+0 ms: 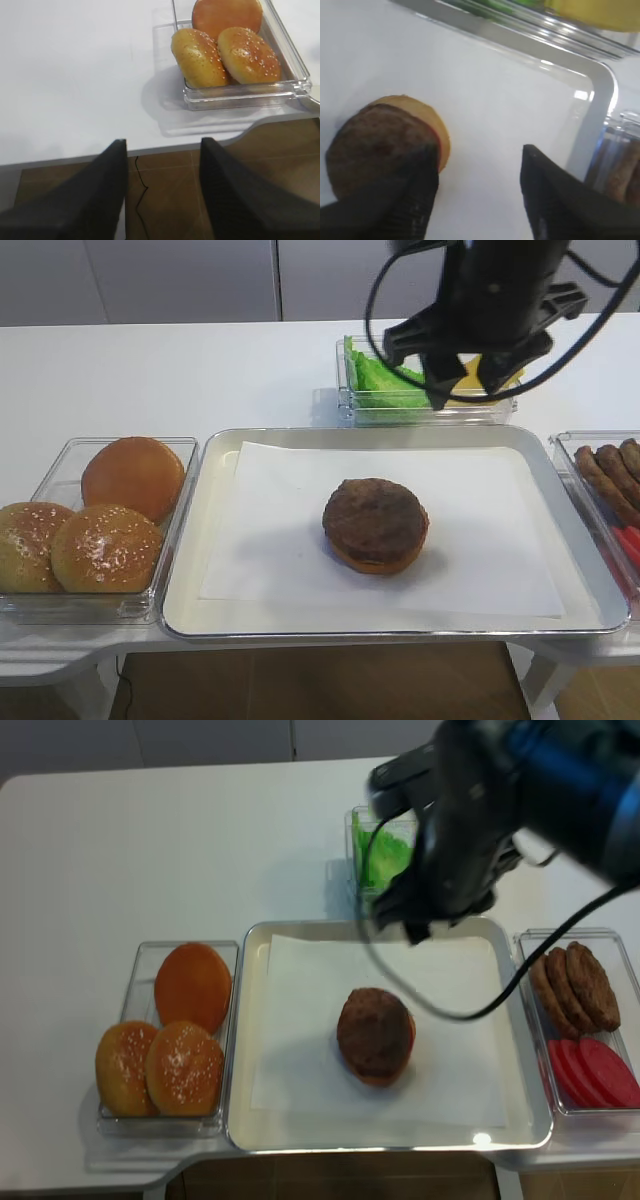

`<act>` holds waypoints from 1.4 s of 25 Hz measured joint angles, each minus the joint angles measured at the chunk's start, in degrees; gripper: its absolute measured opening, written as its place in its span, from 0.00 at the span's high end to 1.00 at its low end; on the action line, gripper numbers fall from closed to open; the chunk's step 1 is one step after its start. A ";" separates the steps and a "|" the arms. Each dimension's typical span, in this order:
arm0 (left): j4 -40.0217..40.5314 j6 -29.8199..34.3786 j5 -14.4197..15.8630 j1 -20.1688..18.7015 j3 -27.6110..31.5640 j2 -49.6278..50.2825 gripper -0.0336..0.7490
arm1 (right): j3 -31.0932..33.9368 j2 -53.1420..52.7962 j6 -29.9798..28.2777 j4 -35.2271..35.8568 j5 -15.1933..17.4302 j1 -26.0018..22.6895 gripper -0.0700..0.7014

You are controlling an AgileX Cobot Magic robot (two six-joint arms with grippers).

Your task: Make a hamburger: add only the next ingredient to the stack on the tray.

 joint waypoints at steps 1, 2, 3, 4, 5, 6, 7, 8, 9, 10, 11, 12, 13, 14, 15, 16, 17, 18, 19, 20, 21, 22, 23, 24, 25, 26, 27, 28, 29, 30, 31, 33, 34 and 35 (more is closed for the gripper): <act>0.00 0.00 0.00 0.00 0.00 0.00 0.51 | 0.00 -0.56 -0.69 0.52 0.07 -2.11 0.39; 0.00 0.00 0.00 0.00 0.00 0.00 0.51 | 0.00 -1.01 -1.31 0.74 0.25 -3.84 0.39; 0.00 0.00 0.00 0.00 0.00 0.00 0.51 | -0.03 -1.31 -1.87 1.00 0.71 -5.85 0.39; 0.00 0.00 0.00 0.00 0.00 0.00 0.51 | -0.03 -1.70 -2.48 1.29 1.31 -7.85 0.39; 0.00 0.00 0.00 0.00 0.00 0.00 0.51 | -0.03 -2.11 -3.09 1.83 1.83 -9.75 0.39; 0.00 0.00 0.00 0.00 0.00 0.00 0.51 | 0.08 -2.63 -3.52 2.07 2.25 -11.27 0.39; 0.00 0.00 0.00 0.00 0.00 0.00 0.51 | 0.67 -3.15 -3.92 2.21 2.32 -13.03 0.39; 0.00 0.00 0.00 0.00 0.00 0.00 0.51 | 1.34 -3.96 -4.16 2.48 2.32 -14.62 0.39; 0.00 0.00 0.00 0.00 0.00 0.00 0.51 | 2.41 -4.86 -4.29 2.62 2.32 -15.92 0.39; 0.00 0.00 0.00 0.00 0.00 0.00 0.51 | 3.62 -5.67 -4.42 3.02 2.32 -17.43 0.39; 0.00 0.00 0.00 0.00 0.00 0.00 0.51 | 4.97 -6.71 -4.42 3.57 2.32 -18.86 0.39; 0.00 0.00 0.00 0.00 0.00 0.00 0.51 | 6.24 -7.91 -4.53 4.06 1.99 -20.17 0.39; 0.00 0.00 0.00 0.00 0.00 0.00 0.51 | 7.85 -9.25 -4.64 4.18 1.87 -21.15 0.39; 0.00 0.00 0.00 0.00 0.00 0.00 0.51 | 9.41 -10.42 -4.64 4.45 1.74 -22.04 0.39; 0.00 0.00 0.00 0.00 0.00 0.00 0.51 | 10.74 -11.98 -4.64 4.54 1.52 -22.71 0.39; 0.00 0.00 0.00 0.00 0.00 0.00 0.51 | 12.34 -13.73 -4.76 4.79 1.38 -23.15 0.39; 0.00 0.00 0.00 0.00 0.00 0.00 0.51 | 13.82 -15.55 -4.86 4.76 1.38 -23.38 0.39; 0.00 0.00 0.00 0.00 0.00 0.00 0.51 | 15.16 -17.16 -4.83 4.81 1.23 -23.42 0.39; 0.00 0.00 0.00 0.00 0.00 0.00 0.51 | 16.27 -19.26 -4.83 4.91 1.23 -23.42 0.39; 0.00 0.00 0.00 0.00 0.00 0.00 0.51 | 17.54 -21.37 -4.83 4.91 1.23 -23.42 0.39; 0.00 0.00 0.00 0.00 0.00 0.00 0.51 | 18.67 -23.16 -4.83 5.06 1.23 -23.42 0.39; 0.00 0.00 0.00 0.00 0.00 0.00 0.51 | 19.54 -25.30 -4.83 5.06 1.23 -23.42 0.39; 0.00 0.00 0.00 0.00 0.00 0.00 0.51 | 20.64 -27.48 -4.83 5.06 1.23 -23.42 0.39; 0.00 0.00 0.00 0.00 0.00 0.00 0.51 | 21.74 -29.70 -4.83 5.06 1.38 -23.42 0.39; 0.00 0.00 0.00 0.00 0.00 0.00 0.51 | 22.81 -31.49 -4.83 5.06 1.64 -23.42 0.39; 0.00 0.00 0.00 0.00 0.00 0.00 0.51 | 23.61 -33.67 -4.83 5.06 2.12 -23.42 0.39; 0.00 0.00 0.00 0.00 0.00 0.00 0.51 | 24.57 -35.80 -4.83 5.06 2.52 -23.42 0.39; 0.00 0.00 0.00 0.00 0.00 0.00 0.51 | 25.52 -37.61 -4.83 5.06 2.68 -23.42 0.39; 0.00 0.00 0.00 0.00 0.00 0.00 0.51 | 26.52 -39.81 -4.83 5.06 2.81 -23.42 0.39; 0.00 0.00 0.00 0.00 0.00 0.00 0.51 | 27.40 -41.93 -4.83 5.06 2.93 -23.42 0.39; 0.00 0.00 0.00 0.00 0.00 0.00 0.51 | 28.36 -44.04 -4.83 5.06 3.03 -23.42 0.39; 0.00 0.00 0.00 0.00 0.00 0.00 0.51 | 30.11 -47.93 -4.99 5.06 3.03 -23.42 0.39; 0.00 0.00 0.00 0.00 0.00 0.00 0.51 | 31.11 -50.14 -5.32 5.06 3.03 -23.42 0.39; 0.00 0.00 0.00 0.00 0.00 0.00 0.51 | 32.16 -52.37 -5.53 5.06 3.15 -23.42 0.39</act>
